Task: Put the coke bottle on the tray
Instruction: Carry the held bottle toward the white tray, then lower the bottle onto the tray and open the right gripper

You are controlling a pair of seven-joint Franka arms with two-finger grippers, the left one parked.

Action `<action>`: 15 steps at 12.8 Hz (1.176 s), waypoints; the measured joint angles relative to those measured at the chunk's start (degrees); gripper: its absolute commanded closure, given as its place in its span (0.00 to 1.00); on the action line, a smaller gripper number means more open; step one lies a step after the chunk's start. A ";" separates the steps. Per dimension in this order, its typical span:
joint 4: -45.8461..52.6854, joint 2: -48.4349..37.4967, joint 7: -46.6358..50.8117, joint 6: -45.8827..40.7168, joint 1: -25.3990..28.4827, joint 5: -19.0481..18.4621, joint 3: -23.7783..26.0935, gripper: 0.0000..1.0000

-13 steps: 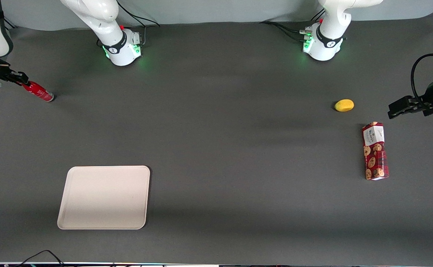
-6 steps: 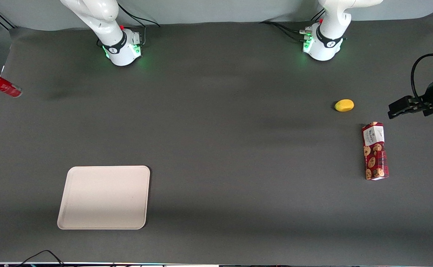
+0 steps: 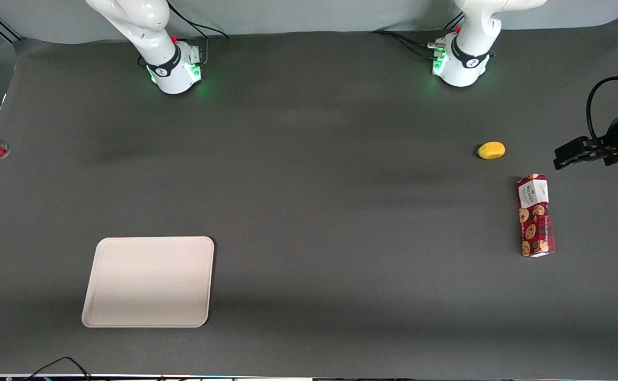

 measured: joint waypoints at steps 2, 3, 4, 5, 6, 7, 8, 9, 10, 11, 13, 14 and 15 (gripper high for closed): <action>7.38 6.43 6.31 -0.65 0.14 0.29 5.79 1.00; 10.60 10.28 9.29 -0.64 0.24 0.33 8.41 1.00; 13.33 14.17 11.31 -0.58 0.31 0.35 10.60 1.00; 15.76 18.04 12.67 -0.35 0.38 0.36 12.48 1.00; 17.58 21.49 13.57 0.64 0.54 0.36 13.88 1.00; 18.76 24.46 14.26 2.75 0.94 0.35 14.69 1.00; 19.41 26.97 14.48 4.92 1.55 0.34 14.95 1.00; 19.73 29.20 14.51 7.00 2.15 0.32 14.98 1.00; 19.86 31.22 14.56 9.21 2.57 0.30 14.99 1.00; 20.01 33.04 14.56 11.16 2.71 0.08 15.00 1.00; 20.40 36.15 14.56 13.90 2.69 -1.36 14.97 1.00; 20.43 37.57 14.56 15.41 2.68 -1.92 14.96 1.00; 20.48 39.30 14.56 16.88 2.68 -2.84 14.96 1.00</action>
